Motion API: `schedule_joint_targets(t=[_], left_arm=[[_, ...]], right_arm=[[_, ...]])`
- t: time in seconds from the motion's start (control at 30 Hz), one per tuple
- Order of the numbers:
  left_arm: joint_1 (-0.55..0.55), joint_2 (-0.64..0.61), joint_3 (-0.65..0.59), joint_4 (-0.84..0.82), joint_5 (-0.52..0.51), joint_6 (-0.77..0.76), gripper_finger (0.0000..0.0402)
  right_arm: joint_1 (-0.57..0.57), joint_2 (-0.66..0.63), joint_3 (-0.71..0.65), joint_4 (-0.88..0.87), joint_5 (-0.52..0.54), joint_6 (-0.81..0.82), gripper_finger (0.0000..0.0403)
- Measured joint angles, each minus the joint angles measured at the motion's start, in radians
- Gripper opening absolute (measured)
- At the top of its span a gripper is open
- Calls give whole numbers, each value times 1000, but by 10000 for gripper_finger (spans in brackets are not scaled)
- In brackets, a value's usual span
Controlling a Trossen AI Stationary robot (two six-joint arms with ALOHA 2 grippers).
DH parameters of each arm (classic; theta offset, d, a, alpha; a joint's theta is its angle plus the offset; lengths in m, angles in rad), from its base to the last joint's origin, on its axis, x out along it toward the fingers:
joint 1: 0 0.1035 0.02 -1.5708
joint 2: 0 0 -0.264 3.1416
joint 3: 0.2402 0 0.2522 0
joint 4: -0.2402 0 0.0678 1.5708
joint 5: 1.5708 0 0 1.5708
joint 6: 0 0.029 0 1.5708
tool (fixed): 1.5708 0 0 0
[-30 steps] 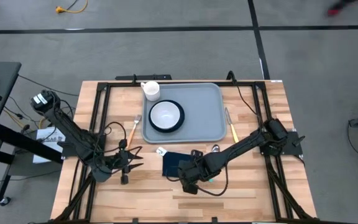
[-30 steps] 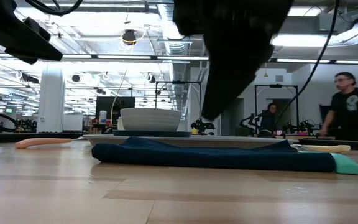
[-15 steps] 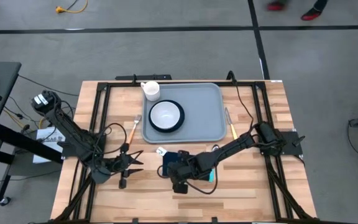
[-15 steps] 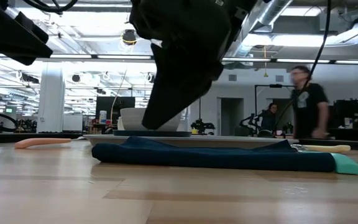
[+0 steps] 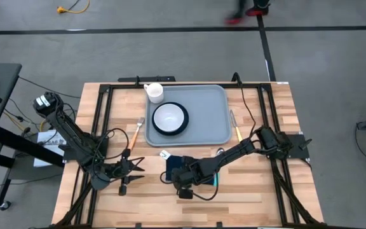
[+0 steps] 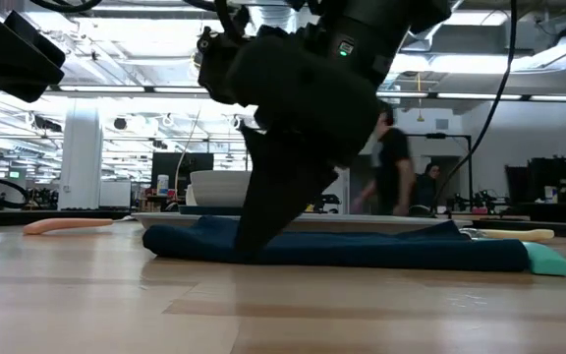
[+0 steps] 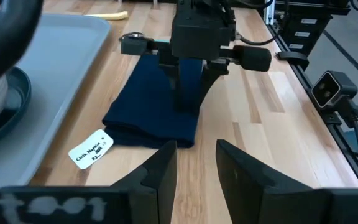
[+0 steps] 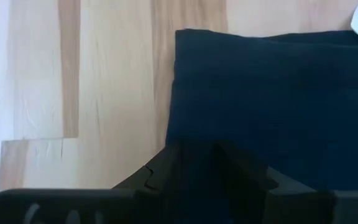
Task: Set up tray
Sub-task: Put the blue napkin to the right of the green plate on the gray tray
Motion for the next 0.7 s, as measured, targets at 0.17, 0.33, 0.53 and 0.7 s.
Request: schedule_joint_targets(t=[0.17,0.33,0.53,0.7], left_arm=[[0,0,0,0,0,0,100],[0,0,0,0,0,0,100],[0,0,0,0,0,0,100],[0,0,0,-3,0,0,100]], right_arm=[[2,46,6,8,8,28,102],[1,48,6,1,14,56,86],[0,41,7,-12,26,115,12],[0,49,67,-79,35,124,3]])
